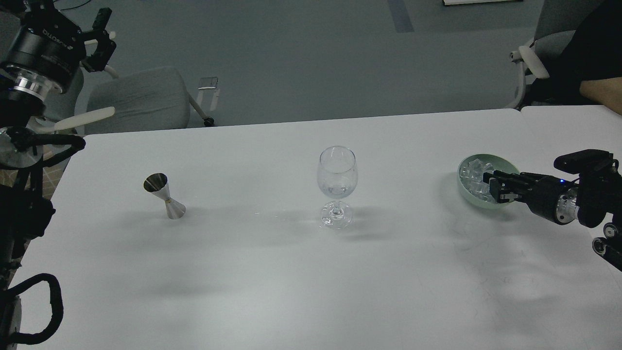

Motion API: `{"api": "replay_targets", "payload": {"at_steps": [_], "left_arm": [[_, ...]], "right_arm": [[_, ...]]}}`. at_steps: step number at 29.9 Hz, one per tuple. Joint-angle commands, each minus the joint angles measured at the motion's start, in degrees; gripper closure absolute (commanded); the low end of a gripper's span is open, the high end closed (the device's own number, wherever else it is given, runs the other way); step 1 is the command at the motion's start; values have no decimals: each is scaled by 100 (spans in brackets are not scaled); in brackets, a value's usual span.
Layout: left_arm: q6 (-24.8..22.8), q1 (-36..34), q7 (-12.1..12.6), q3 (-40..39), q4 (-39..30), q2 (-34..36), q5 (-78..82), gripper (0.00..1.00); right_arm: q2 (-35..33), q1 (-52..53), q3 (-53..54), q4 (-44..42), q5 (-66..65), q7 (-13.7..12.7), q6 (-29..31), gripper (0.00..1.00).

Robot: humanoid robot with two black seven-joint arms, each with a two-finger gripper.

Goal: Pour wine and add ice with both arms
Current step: 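Pinch ice cubes in the green bowl with the right hand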

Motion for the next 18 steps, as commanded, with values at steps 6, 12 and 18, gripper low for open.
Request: {"api": "replay_targets", "payload": {"at_steps": [6, 12, 18], "left_arm": [[-2, -18, 1, 0, 0, -1, 0, 2], [-2, -18, 1, 0, 0, -1, 0, 2], [-2, -9, 1, 0, 0, -1, -9, 2]], "right_arm": [[-176, -1, 0, 210, 28, -51, 134, 81], [-484, -27, 9, 457, 28, -51, 248, 80], [-449, -1, 9, 412, 28, -112, 248, 80]]}}
